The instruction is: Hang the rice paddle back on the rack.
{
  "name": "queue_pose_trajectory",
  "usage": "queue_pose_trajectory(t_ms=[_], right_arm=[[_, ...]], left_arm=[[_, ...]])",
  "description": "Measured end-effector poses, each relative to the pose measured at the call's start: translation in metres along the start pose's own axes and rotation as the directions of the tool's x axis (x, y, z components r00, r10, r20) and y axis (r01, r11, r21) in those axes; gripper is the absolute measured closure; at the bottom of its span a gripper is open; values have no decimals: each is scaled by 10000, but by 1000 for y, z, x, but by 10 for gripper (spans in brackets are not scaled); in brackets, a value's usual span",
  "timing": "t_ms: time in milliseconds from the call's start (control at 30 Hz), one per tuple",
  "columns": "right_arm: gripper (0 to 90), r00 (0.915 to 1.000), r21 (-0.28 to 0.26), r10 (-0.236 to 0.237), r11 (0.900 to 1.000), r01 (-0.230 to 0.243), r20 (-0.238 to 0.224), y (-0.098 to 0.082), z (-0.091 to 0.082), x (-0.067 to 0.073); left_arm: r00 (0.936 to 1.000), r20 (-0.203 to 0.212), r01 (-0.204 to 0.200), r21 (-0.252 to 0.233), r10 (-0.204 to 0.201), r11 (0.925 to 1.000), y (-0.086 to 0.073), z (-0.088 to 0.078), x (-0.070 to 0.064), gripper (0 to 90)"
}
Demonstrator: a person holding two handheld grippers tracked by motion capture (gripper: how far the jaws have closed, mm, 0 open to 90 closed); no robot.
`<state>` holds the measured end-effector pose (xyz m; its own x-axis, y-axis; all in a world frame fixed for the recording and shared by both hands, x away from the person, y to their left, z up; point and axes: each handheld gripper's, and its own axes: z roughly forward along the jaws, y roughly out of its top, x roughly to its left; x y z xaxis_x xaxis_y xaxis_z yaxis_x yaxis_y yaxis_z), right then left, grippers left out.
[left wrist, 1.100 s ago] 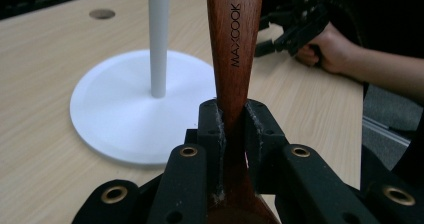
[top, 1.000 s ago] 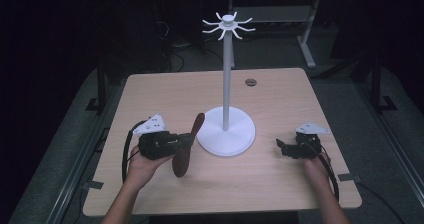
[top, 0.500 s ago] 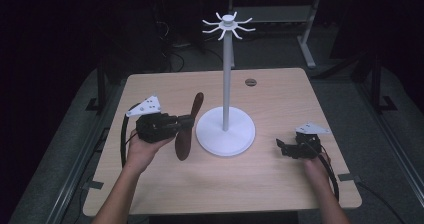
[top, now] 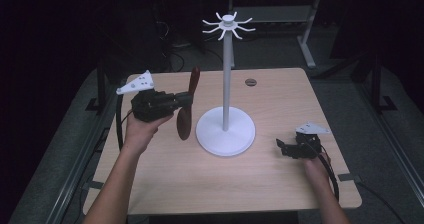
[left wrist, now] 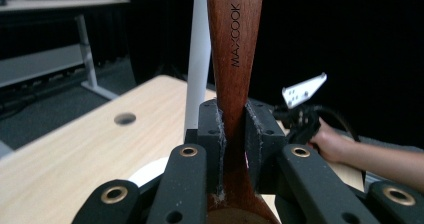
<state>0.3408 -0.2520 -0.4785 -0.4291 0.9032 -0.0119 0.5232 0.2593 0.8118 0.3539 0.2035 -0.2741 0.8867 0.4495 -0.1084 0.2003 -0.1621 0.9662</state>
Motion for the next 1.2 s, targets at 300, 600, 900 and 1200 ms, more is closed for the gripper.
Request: queue_pose_trajectory(t_ms=[300, 600, 900, 1200], right_arm=[[134, 10000, -7, 6, 10000, -6, -2, 0, 0, 0], [134, 10000, -13, 22, 10000, -22, -11, 0, 0, 0], [134, 10000, -12, 25, 10000, -25, -20, 0, 0, 0], [135, 10000, -18, 21, 10000, -21, -30, 0, 0, 0]], left_arm=[[9993, 2, -363, -524, 363, 9980, 39, 0, 4, 785], [9976, 8, -694, -755, 696, 9947, 65, 6, 5, 785], [9976, -55, -690, -683, 688, 9953, 75, 13, 11, 785], [9980, 84, -621, -507, 626, 9968, 73, 23, 11, 785]])
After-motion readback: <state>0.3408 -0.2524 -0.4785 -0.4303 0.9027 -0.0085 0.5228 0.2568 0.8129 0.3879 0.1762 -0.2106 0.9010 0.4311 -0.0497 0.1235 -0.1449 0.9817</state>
